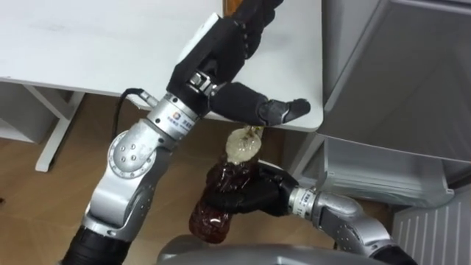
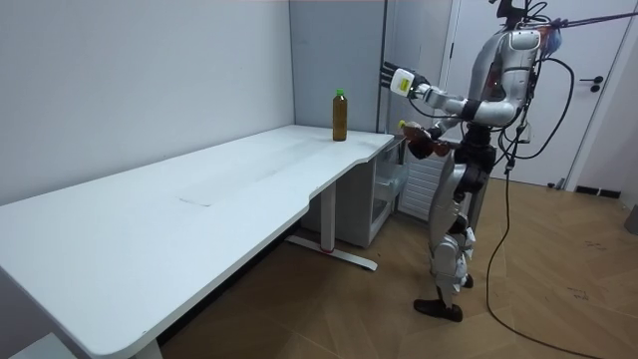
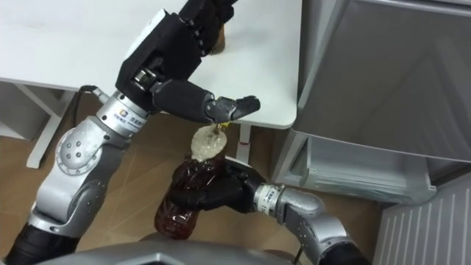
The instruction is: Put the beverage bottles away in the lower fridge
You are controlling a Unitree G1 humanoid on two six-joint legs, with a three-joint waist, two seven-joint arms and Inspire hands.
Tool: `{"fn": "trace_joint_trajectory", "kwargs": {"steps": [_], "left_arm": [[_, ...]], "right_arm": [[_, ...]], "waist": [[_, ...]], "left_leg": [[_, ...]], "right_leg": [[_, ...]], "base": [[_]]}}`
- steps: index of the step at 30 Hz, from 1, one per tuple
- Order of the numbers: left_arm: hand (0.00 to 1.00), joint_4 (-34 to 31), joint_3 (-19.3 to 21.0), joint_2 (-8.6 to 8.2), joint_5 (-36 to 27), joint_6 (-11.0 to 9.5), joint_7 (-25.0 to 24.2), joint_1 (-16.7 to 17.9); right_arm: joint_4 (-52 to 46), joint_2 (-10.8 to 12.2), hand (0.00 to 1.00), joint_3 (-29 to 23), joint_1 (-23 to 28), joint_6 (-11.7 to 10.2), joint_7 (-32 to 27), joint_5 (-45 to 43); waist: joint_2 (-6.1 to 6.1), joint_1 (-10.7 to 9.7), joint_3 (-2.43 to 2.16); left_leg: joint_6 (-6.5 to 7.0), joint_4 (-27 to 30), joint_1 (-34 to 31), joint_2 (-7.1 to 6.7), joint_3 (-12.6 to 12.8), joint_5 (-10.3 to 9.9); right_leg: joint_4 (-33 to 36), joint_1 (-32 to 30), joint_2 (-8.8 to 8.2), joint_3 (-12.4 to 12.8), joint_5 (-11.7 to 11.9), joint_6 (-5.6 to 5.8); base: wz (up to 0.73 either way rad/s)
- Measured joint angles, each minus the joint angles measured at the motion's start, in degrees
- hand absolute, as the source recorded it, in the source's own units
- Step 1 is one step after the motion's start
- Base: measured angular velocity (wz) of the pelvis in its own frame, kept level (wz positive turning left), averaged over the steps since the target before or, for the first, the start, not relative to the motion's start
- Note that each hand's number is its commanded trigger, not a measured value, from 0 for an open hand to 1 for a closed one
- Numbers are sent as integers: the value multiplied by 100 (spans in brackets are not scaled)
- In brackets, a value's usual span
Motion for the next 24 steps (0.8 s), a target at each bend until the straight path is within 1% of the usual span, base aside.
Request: {"fn": "trace_joint_trajectory", "kwargs": {"steps": [4,7,9,12,14,19,22,24], "left_arm": [[0,-174,119,-17,-29,-68,107,1],[0,-269,314,-82,-33,-78,152,2],[0,-334,483,-130,-31,-84,343,4],[0,-383,653,-135,-28,-170,577,27],[0,-484,748,-114,-27,-194,688,93],[0,-648,1010,-98,-31,-289,959,103],[0,-736,1335,-101,-16,-297,1042,108],[0,-736,1681,-110,-12,-308,1152,108]], "right_arm": [[0,-60,100,-25,55,0,114,-5],[0,-69,100,-110,88,1,143,-138],[-7,-66,100,-149,88,1,143,-154],[-12,-48,100,-264,93,1,152,-154],[-11,-47,100,-325,97,1,160,-157],[-12,-46,100,-548,180,-1,161,-152],[-12,-41,100,-598,348,-1,161,-166],[-16,-39,100,-682,534,0,161,-292]], "waist": [[0,64,-7],[22,116,-12],[61,122,-19],[137,137,-30],[155,136,-22],[155,152,-25],[135,199,-36],[131,336,-39]], "left_leg": [[0,-2,-1,-1,8,0],[0,-3,33,-6,-3,1],[-1,-31,86,-10,-13,0],[-6,-79,130,-16,-19,3],[-12,-109,175,-15,-19,7],[-23,-126,182,-16,-29,16],[-24,-137,177,-15,-24,15],[-25,-154,206,-12,-2,16]], "right_leg": [[-55,8,0,3,-1,0],[-58,63,1,-7,-1,0],[-70,119,2,-15,-1,1],[-84,185,2,-21,-1,1],[-91,185,1,-23,-2,2],[-150,220,4,-55,-2,-1],[-165,215,5,-60,-3,-1],[-165,214,2,-45,-2,-1]], "base": [[-1],[3],[2],[0],[0],[0],[-2],[-5]]}}
